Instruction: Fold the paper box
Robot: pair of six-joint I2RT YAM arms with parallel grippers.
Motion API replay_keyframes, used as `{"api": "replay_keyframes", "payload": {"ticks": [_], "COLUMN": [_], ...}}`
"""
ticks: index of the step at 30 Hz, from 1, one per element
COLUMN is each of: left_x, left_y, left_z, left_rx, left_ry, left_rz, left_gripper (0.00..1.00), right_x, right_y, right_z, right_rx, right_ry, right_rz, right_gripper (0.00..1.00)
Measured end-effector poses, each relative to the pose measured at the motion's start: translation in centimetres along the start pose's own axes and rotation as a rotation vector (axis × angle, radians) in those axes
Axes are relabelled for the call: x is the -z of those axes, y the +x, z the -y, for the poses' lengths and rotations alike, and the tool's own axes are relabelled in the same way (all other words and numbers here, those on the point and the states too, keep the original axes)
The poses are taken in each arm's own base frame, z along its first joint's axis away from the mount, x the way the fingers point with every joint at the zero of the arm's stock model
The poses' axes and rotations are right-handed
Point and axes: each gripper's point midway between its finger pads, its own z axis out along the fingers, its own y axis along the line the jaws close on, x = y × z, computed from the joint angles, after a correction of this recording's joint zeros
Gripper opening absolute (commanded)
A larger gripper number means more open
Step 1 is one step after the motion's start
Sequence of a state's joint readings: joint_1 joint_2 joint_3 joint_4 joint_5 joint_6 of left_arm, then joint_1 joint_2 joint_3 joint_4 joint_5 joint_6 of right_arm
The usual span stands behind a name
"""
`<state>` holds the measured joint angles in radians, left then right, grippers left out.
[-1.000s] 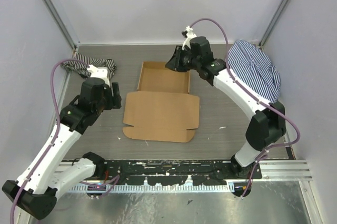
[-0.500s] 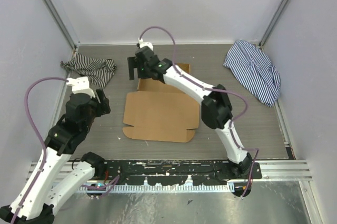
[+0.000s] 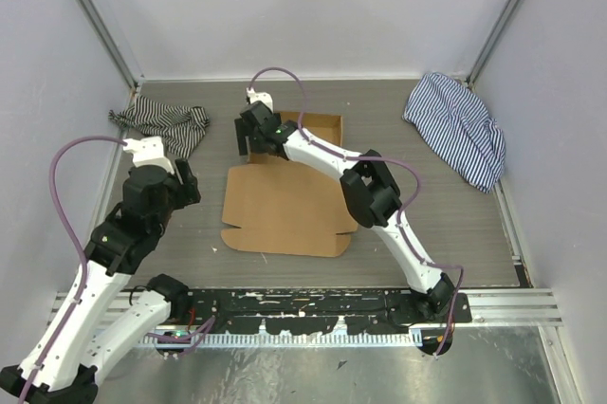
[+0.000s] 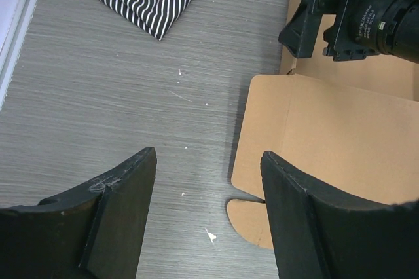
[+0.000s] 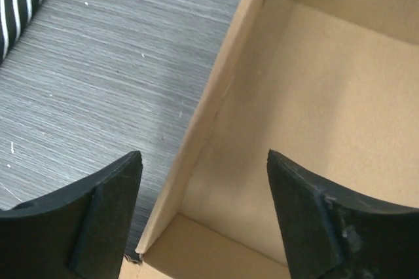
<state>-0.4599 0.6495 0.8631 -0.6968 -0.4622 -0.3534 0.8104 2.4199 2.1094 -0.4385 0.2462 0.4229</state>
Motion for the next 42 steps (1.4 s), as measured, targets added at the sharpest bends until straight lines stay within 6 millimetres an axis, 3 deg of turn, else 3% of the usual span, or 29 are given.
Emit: {"api": "replay_keyframes", "payload": {"ticks": [6,10,18,21,25,28,32,36,40,42], "left_x": [0.1,0.0,-0.4,-0.5,-0.6,-0.6,-0.7,-0.9,-0.9,-0.9], "left_y": [-0.1,-0.1,0.3,0.4,0.4,0.4,0.6,0.7,0.7,0.7], "left_z": [0.0,0.0,0.1,0.1,0.1,0.1,0.1,0.2,0.1,0.1], "left_rx": [0.004,0.002,-0.008,-0.010,-0.012,-0.013,-0.016,-0.020,-0.020,-0.020], "left_ry": [0.002,0.001,-0.005,-0.007,-0.009,-0.010,-0.012,-0.015,-0.018,-0.018], "left_rz": [0.007,0.003,-0.014,-0.019,-0.022,-0.023,-0.028,-0.035,-0.035,-0.035], "left_gripper": [0.71,0.71,0.71,0.71,0.70,0.70,0.70,0.70,0.70,0.70], "right_x": [-0.4,-1.2,-2.6,-2.8,-2.9,-3.2,-2.8,1.5,9.3,13.5], "right_y": [-1.8,-2.8,-1.1,-0.8,-0.8,-0.4,2.0,4.4,6.7,7.0], "right_z": [-0.9,-1.7,-1.3,-1.1,-1.0,-0.8,-0.2,0.5,0.1,-0.9], "right_rx": [0.038,0.066,0.145,0.180,0.223,0.282,0.417,0.622,0.847,0.973], "right_ry": [-0.037,-0.060,-0.065,-0.063,-0.066,-0.077,-0.120,-0.204,-0.374,-0.486], "right_rz": [0.059,0.092,0.059,0.053,0.058,0.062,0.010,-0.029,-0.007,0.049], "right_gripper": [0.66,0.64,0.53,0.39,0.31,0.33,0.38,0.37,0.32,0.36]}}
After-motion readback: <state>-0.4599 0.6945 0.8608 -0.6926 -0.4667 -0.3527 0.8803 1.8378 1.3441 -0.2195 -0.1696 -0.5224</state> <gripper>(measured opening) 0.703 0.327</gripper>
